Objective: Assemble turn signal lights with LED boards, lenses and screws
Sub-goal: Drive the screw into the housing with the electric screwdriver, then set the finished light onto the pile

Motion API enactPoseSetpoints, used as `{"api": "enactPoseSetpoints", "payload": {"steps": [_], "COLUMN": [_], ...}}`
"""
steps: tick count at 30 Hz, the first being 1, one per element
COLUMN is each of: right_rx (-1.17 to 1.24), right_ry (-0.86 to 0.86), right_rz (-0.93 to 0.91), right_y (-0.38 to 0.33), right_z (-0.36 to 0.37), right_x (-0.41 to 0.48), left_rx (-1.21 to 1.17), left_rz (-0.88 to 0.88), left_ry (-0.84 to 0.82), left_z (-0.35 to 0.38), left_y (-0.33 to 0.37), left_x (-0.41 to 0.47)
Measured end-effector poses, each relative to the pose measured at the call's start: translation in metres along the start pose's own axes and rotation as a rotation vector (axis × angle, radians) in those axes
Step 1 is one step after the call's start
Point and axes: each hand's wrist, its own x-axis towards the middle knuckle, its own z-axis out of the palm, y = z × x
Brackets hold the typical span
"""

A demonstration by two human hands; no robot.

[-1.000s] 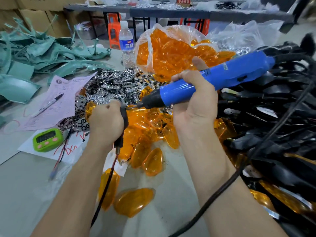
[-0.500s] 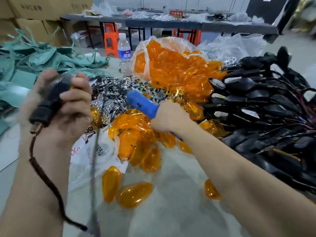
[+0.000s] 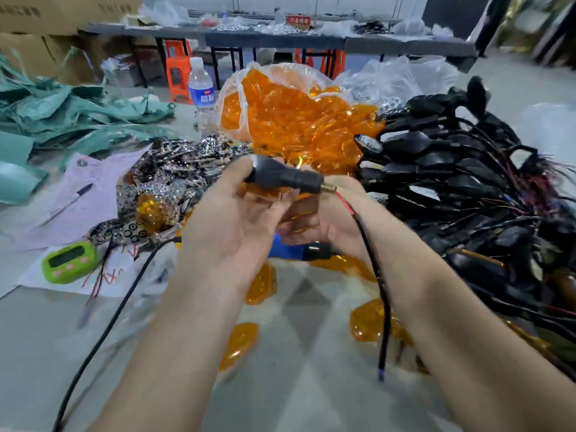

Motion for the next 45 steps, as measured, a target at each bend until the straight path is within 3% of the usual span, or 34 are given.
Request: {"api": "enactPoseSetpoints", "payload": {"steps": [2,4,8,12,15,20,25,27,30,38,42,45], "right_rx": [0.193,-0.054,-0.690,-1.147,-1.410,-1.347,-1.273,-1.190,-1.137,-1.287,-1.429,-1.368], "right_ry": [-0.142,-0.206,-0.013,0.257,0.434,0.599,0.514,0.565,0.655,0.273,0.146,0.195], "right_rz": [0.065,0.044,-0.004,0.061,0.140,0.151,0.210,0.142,0.009,0.063,0.102,0.052], "right_y": [-0.020,-0.033,-0.065,-0.069,-0.038,0.020,0.034,0.031,0.023,0.032,0.042,0.044], "right_z": [-0.026,-0.051,-0.108,-0.154,-0.172,-0.191,-0.194,-0.193,-0.190,-0.168,-0.160,-0.155], "right_x": [-0.022,-0.062,-0.113,-0.140,-0.138,-0.138,-0.140,-0.137,-0.116,-0.025,-0.006,-0.002], "left_rx": [0.024,0.183,0.558,1.004,1.151,1.336,1.392,1.372,1.320,1.433,1.430,1.425], "left_rz": [0.046,0.127,0.205,0.155,0.071,0.042,0.116,0.149,0.239,0.369,0.330,0.308], "left_ry": [-0.047,-0.056,-0.043,-0.253,-0.387,-0.593,-0.738,-0.760,-0.694,-0.361,-0.339,-0.339], "left_z": [0.006,0.018,0.035,0.047,0.048,0.036,0.028,0.026,0.024,0.003,-0.010,-0.018], "left_y": [-0.012,-0.026,-0.054,-0.089,-0.118,-0.145,-0.139,-0.136,-0.130,-0.114,-0.108,-0.107], "left_x": [0.002,0.002,0.005,0.007,0.009,0.014,0.021,0.021,0.022,0.055,0.070,0.077]}}
